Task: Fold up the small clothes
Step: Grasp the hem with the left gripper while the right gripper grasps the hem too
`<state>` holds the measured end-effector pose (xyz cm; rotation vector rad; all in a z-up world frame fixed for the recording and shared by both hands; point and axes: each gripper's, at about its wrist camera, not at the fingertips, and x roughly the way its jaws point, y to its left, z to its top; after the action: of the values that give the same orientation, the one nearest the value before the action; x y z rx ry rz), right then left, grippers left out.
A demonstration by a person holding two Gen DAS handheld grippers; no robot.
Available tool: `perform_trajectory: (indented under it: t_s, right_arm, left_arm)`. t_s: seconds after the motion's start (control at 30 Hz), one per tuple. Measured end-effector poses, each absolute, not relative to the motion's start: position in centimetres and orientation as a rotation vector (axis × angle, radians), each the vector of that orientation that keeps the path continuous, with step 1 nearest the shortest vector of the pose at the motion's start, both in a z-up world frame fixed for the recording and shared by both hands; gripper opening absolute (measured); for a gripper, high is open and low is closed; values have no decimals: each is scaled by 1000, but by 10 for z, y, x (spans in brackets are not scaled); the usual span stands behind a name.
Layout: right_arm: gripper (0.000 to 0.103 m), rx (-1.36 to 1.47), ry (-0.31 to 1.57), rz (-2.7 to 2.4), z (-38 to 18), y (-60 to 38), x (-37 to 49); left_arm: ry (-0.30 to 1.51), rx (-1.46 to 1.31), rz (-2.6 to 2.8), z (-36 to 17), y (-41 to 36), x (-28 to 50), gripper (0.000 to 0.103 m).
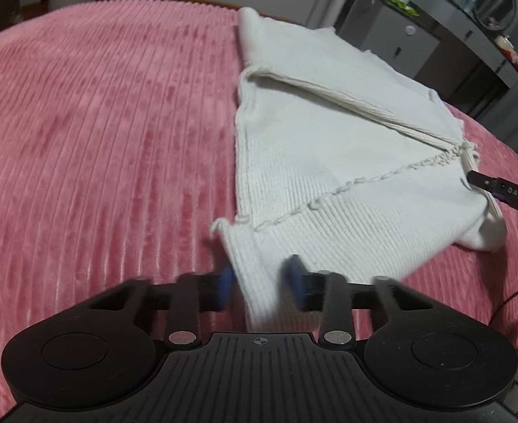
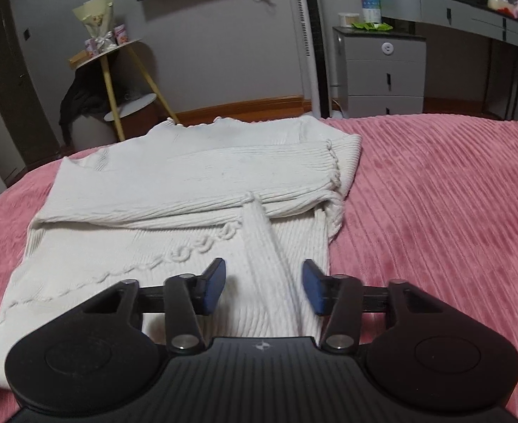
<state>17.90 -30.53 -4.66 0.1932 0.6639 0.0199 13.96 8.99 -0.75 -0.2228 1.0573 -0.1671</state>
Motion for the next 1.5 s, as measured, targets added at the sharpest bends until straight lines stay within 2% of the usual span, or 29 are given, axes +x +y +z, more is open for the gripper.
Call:
perform_trajectory:
  t_s: [0.03, 0.1, 0.2, 0.43, 0.7, 0.77, 0.8, 0.97, 1.17, 1.33, 1.47, 1.5]
  right_arm:
    - [28, 192, 662, 27, -46, -305, 180]
    - [10, 168, 669, 36, -47, -302, 183]
    - [8, 131, 679, 38, -48, -300, 185]
    - [7, 150, 638, 20, -37, -307, 177]
    - [12, 136, 724, 17, -49, -301, 205]
    - [12, 135, 733, 29, -50, -299, 210]
    - [7, 130, 728, 30, -48, -298, 212]
    - [6, 51, 591, 24, -19, -293, 195]
    - [6, 58, 434, -87, 16, -305, 212]
    - [6, 106, 483, -139, -1, -323, 254]
    - [7, 143, 588, -117, -26, -334, 278]
    - [9, 144, 608, -110, -29, -335, 281]
  left_arm:
    - [1051, -218, -166, -7, 89, 139, 21]
    - [1034, -195, -168, -6, 86, 140, 13]
    - [982, -172, -166, 2, 86, 141, 10]
    - [833, -151, -179, 35, 93, 147, 10]
    - [942, -147, -225, 3, 88, 165, 12]
    - [963, -155, -219, -2, 89, 170, 11]
    - [964, -149, -218, -1, 90, 171, 10]
    - [816, -29, -227, 45, 91, 177, 10]
    - [629, 64, -174, 92, 70, 238, 10]
    - [626, 149, -136, 68, 36, 298, 10]
    - [743, 137, -140, 31, 28, 332, 10]
    - [772, 113, -154, 24, 30, 335, 15]
